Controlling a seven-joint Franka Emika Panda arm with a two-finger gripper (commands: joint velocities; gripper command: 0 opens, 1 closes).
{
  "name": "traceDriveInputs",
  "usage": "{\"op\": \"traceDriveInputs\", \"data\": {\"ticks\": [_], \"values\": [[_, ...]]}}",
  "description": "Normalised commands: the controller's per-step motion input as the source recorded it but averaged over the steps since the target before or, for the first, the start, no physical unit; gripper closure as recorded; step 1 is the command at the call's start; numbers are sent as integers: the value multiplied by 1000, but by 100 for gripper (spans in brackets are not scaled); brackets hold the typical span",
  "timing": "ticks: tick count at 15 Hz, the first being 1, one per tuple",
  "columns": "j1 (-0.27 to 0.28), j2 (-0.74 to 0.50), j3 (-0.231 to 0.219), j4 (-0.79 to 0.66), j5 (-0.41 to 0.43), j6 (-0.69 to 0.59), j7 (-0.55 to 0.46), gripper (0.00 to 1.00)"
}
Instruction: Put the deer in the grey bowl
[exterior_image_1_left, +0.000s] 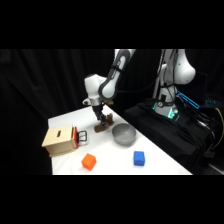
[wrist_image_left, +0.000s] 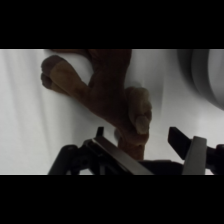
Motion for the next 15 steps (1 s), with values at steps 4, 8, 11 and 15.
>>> {"op": "traceDriveInputs", "data": {"ticks": [4, 8, 11, 15], "values": [[-132, 214, 164, 169, 66, 98, -178, 0], [-137, 150, 133, 138, 34, 81, -168, 20], [-115, 76, 106, 86, 0, 81, -137, 45], [-87, 17, 91, 48, -26, 69, -106, 79]]}}
